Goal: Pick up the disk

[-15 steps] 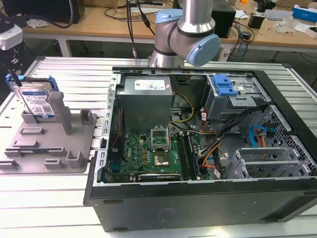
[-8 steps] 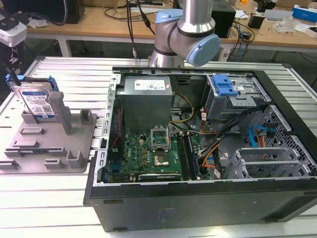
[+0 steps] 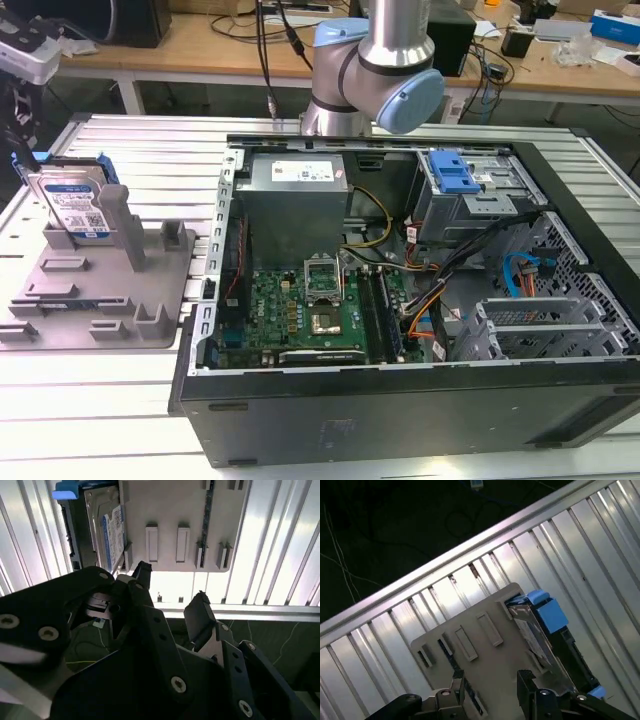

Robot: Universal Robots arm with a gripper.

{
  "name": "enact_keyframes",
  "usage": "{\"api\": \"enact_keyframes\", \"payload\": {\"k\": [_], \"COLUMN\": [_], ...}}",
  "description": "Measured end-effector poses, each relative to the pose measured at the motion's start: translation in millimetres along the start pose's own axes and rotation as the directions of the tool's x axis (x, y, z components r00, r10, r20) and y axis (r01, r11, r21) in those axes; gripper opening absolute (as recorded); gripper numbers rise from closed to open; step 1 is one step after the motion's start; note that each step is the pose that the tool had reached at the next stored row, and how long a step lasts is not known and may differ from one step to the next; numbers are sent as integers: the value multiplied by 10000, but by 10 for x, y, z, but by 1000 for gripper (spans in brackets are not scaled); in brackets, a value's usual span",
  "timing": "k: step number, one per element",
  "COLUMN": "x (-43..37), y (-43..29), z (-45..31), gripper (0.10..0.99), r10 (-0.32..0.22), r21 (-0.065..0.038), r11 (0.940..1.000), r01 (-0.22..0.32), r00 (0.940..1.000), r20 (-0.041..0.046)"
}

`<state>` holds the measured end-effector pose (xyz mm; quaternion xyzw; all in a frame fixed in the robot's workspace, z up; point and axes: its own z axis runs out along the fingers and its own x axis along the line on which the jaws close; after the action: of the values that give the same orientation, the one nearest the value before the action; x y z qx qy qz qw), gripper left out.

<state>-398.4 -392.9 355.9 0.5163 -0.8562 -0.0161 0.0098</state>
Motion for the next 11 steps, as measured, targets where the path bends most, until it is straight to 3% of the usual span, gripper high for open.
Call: {"api": "enact_keyframes", "payload": {"k": [5, 8, 10, 11], "x": [0, 0, 0, 0], "y": [0, 0, 0, -1], "z": [1, 2, 2, 2], "gripper": [541, 541, 541, 541], "r10": [-1196, -1926, -2503, -2628], "r21": [-2, -7, -10, -11], "r11": [9928, 9813, 9682, 9648], "r01": [1196, 1926, 2503, 2628], "r00": [9928, 9812, 9681, 9648], "r20": [-45, -72, -93, -98]}}
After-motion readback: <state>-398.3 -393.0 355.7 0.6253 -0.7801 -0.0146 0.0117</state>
